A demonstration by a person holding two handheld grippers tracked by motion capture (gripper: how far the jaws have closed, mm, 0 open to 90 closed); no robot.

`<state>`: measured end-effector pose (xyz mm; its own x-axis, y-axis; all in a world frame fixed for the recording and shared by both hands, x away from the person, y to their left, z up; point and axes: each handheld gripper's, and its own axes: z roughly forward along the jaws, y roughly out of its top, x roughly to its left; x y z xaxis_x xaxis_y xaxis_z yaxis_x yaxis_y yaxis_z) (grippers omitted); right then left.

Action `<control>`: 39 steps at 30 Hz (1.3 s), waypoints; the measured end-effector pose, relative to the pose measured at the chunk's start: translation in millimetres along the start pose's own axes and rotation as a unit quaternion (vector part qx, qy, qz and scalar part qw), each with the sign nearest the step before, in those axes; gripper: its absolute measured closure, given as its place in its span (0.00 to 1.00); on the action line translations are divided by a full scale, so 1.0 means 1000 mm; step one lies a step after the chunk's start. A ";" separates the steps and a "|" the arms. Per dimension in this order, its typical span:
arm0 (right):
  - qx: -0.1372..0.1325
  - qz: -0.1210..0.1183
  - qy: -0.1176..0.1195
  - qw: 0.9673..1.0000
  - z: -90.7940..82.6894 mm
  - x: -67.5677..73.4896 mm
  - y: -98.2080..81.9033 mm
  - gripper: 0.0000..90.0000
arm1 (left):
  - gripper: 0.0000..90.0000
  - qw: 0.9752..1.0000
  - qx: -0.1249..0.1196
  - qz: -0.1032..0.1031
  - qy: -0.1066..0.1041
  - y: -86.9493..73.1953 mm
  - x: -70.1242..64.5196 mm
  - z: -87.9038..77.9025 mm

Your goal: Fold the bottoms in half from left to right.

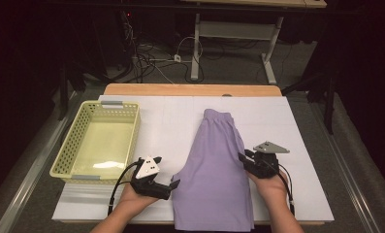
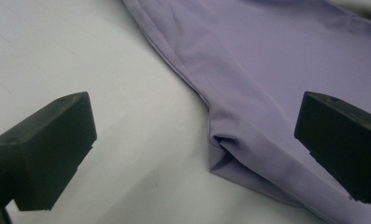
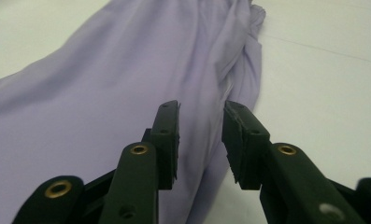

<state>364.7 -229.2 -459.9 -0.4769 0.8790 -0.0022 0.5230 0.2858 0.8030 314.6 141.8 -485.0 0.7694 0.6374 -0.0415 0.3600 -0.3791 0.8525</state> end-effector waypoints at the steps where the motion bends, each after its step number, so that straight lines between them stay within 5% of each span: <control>1: 0.005 0.001 0.001 1.000 0.004 -0.002 0.002 0.78 | 0.00 1.000 -0.002 -0.004 -0.002 0.000 0.001 0.000; 4: 0.008 0.003 0.012 1.000 0.011 -0.007 0.004 0.99 | 0.00 1.000 -0.003 -0.009 -0.006 0.000 0.002 0.000; 8: 0.002 0.027 0.009 1.000 0.012 -0.021 0.001 0.98 | 0.00 1.000 -0.002 -0.007 -0.006 0.000 0.002 0.000; 12: 0.031 0.035 -0.003 0.999 0.021 -0.028 -0.004 0.86 | 0.00 1.000 -0.003 -0.007 -0.006 -0.001 0.002 0.000; 16: 0.012 0.028 -0.003 1.000 0.019 -0.025 0.005 0.76 | 0.00 1.000 -0.003 -0.006 -0.006 -0.001 0.001 0.000; 29: 0.011 0.015 -0.014 1.000 0.060 -0.028 0.060 0.71 | 0.00 1.000 -0.006 -0.008 -0.008 -0.001 0.002 -0.001; 39: 0.035 0.027 -0.021 0.999 0.094 -0.043 0.072 0.63 | 0.00 1.000 -0.007 -0.007 -0.011 -0.001 0.002 -0.001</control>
<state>489.0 -210.3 -458.1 -0.4182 0.9083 0.0136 0.5960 0.2631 0.7587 315.3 144.1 -485.6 0.7758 0.6276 -0.0645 0.3637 -0.3613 0.8586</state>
